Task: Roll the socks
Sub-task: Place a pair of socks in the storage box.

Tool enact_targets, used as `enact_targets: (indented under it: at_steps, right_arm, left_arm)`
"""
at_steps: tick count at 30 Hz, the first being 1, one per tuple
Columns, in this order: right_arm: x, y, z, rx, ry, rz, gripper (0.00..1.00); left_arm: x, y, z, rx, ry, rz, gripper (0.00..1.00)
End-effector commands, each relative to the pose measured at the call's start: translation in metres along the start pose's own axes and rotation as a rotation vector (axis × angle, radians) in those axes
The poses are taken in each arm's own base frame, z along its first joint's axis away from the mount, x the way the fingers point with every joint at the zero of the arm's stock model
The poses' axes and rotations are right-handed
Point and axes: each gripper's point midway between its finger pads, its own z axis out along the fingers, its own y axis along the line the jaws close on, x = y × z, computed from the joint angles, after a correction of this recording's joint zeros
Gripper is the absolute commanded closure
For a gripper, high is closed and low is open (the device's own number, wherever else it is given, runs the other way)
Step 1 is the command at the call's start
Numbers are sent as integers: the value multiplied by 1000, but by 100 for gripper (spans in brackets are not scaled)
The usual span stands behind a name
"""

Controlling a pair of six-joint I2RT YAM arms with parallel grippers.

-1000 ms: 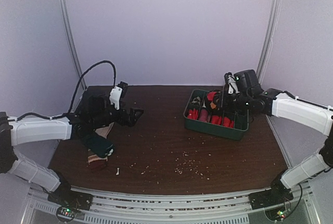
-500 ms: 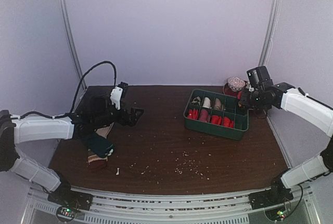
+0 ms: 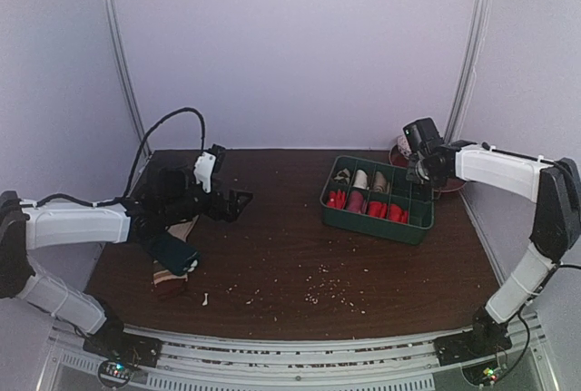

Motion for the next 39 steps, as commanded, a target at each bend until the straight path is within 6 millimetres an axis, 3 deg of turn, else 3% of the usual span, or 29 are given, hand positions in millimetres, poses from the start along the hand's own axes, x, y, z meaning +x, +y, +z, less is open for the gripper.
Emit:
enact_targets:
  at_steps: [1, 9, 23, 30, 39]
  right_arm:
    - [-24, -9, 10, 131, -88, -13, 100]
    - [-22, -2, 29, 184, -84, -81, 100]
    - [21, 23, 75, 173, 52, -158, 100]
    - [36, 40, 77, 84, 109, -129, 100]
    - [29, 59, 63, 34, 115, -151, 100]
  left_arm:
    - [-16, -4, 1, 26, -49, -2, 2]
    - [-11, -5, 3, 37, -34, 6, 2]
    - [-2, -4, 7, 34, -4, 11, 2]
    - [1, -4, 10, 35, 5, 11, 2]
    - [4, -4, 13, 34, 17, 12, 2]
